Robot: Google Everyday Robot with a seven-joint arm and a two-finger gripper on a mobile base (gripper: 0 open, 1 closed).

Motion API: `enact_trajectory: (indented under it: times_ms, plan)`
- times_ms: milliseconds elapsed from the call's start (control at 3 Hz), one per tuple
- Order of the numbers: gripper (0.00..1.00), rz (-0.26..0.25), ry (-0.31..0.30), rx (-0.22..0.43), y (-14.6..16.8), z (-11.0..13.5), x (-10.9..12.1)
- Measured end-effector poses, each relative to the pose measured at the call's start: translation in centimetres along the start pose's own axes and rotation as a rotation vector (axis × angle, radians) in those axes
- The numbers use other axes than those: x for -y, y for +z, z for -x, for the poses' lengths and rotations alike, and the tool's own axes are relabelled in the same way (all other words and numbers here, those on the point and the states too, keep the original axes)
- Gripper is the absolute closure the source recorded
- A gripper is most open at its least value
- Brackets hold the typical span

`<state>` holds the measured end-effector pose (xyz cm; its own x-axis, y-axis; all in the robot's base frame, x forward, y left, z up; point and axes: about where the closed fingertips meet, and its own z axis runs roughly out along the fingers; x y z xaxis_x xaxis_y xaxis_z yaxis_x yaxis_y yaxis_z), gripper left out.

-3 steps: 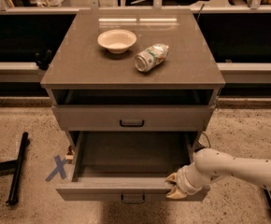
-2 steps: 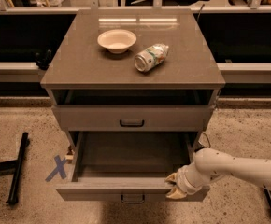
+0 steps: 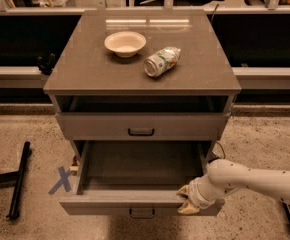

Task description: Open middle drawer

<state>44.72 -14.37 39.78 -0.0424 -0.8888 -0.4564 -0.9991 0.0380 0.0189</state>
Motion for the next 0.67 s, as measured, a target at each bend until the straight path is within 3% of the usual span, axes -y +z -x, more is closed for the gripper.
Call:
enact_trajectory:
  times_ms: [333, 667]
  plan:
    - [0.06, 0.003, 0.000, 0.001, 0.13, 0.03, -0.10]
    - [0.00, 0.005, -0.008, 0.003, -0.12, 0.11, -0.04]
